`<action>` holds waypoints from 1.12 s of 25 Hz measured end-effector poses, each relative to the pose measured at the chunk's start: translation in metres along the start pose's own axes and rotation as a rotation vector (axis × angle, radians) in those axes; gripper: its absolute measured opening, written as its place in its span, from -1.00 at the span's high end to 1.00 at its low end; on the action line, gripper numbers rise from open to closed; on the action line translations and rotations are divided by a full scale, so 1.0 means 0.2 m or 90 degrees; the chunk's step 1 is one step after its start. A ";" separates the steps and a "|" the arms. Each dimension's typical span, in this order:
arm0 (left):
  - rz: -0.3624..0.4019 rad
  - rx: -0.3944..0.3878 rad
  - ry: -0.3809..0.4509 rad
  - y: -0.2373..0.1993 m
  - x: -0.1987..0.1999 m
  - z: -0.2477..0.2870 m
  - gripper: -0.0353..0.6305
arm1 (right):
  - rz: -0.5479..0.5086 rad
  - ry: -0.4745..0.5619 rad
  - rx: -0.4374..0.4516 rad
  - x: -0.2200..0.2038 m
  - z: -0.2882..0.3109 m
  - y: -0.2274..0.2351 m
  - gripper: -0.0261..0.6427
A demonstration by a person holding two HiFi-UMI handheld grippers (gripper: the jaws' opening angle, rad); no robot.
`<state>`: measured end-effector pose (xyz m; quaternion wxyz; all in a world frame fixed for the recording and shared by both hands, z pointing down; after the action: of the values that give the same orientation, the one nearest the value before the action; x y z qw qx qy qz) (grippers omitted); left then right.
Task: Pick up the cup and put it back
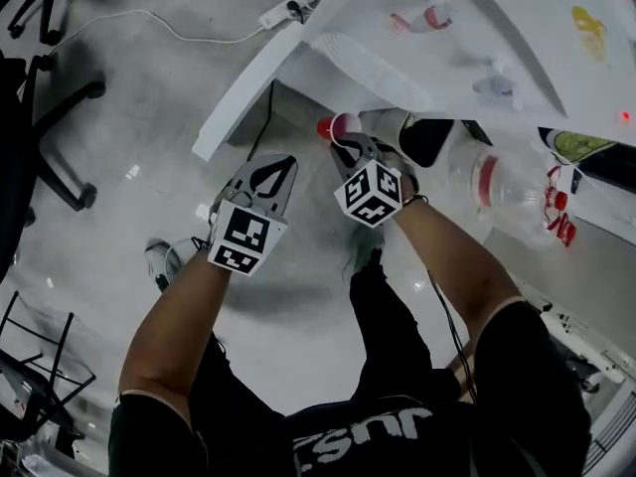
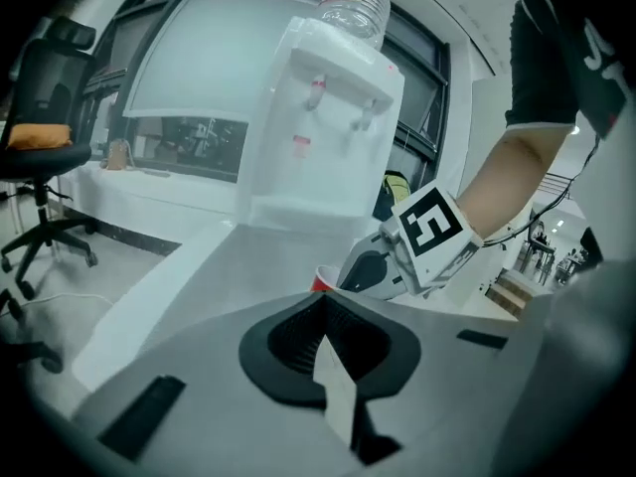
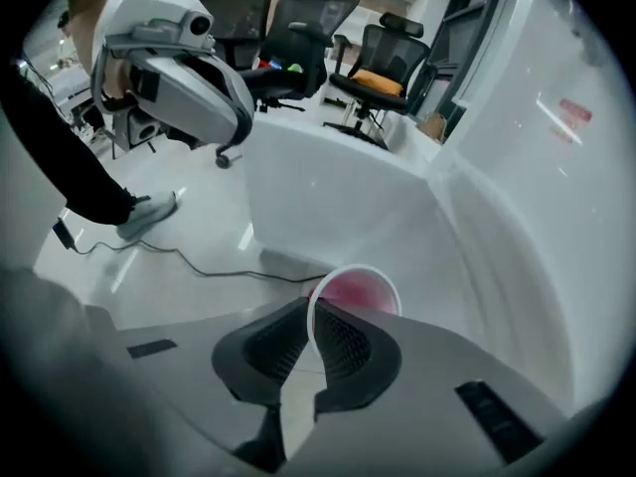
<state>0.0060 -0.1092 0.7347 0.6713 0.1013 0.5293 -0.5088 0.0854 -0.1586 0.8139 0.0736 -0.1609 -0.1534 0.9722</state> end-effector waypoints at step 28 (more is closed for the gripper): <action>-0.028 -0.007 -0.012 -0.36 -0.46 0.51 0.87 | 0.040 -0.162 -0.059 -0.56 1.14 0.49 0.78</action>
<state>0.0194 -0.1579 0.8818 0.6655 0.0809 0.5276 -0.5217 0.1058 -0.3348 1.0204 0.0156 -0.0443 -0.2010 0.9785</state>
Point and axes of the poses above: the fingertips, and each gripper's own axes: z forward along the fingers, y to its right, x out of its top, the point moved 1 cm from there along -z, backward along the fingers, and after that the axes turned 13 degrees about -z, right-handed, at the moved point
